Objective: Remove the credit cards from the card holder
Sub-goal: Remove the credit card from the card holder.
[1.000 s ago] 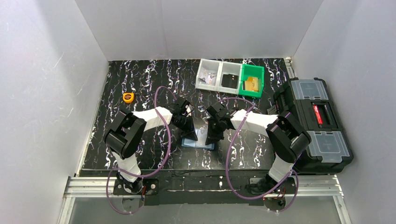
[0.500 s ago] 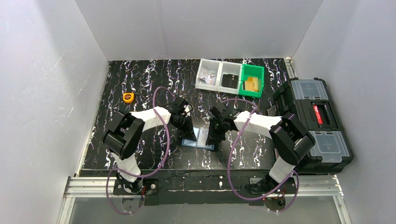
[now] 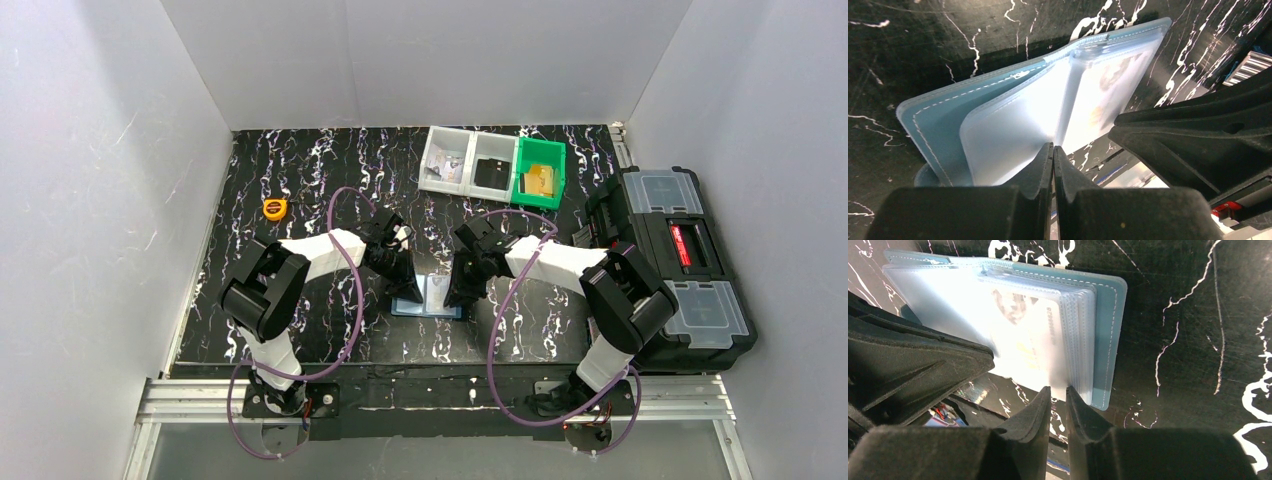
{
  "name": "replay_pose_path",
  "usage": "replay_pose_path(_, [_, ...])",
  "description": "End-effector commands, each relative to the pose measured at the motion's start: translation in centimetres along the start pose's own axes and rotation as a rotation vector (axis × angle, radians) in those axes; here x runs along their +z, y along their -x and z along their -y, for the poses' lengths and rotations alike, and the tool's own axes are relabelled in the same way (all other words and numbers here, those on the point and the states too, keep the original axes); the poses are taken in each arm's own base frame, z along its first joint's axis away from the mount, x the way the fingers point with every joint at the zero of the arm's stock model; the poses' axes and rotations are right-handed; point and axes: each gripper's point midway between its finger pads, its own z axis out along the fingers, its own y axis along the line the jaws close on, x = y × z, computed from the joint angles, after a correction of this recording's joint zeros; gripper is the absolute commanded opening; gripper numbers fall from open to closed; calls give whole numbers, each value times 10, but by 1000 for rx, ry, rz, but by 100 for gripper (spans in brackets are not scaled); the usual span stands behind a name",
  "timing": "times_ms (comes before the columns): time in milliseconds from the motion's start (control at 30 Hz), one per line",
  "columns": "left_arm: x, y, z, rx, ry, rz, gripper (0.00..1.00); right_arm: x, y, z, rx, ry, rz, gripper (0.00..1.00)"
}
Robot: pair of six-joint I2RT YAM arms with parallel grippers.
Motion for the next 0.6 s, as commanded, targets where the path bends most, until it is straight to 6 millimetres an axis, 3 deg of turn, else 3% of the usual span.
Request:
replay_pose_path(0, [-12, -3, 14, 31, -66, 3, 0, 2, 2, -2, -14, 11, -2, 24])
replay_pose_path(267, [-4, -1, 18, 45, -72, -10, 0, 5, 3, -6, -16, 22, -14, 23])
replay_pose_path(567, [11, -7, -7, 42, 40, -37, 0, 2, 5, -11, -23, 33, -7, 22])
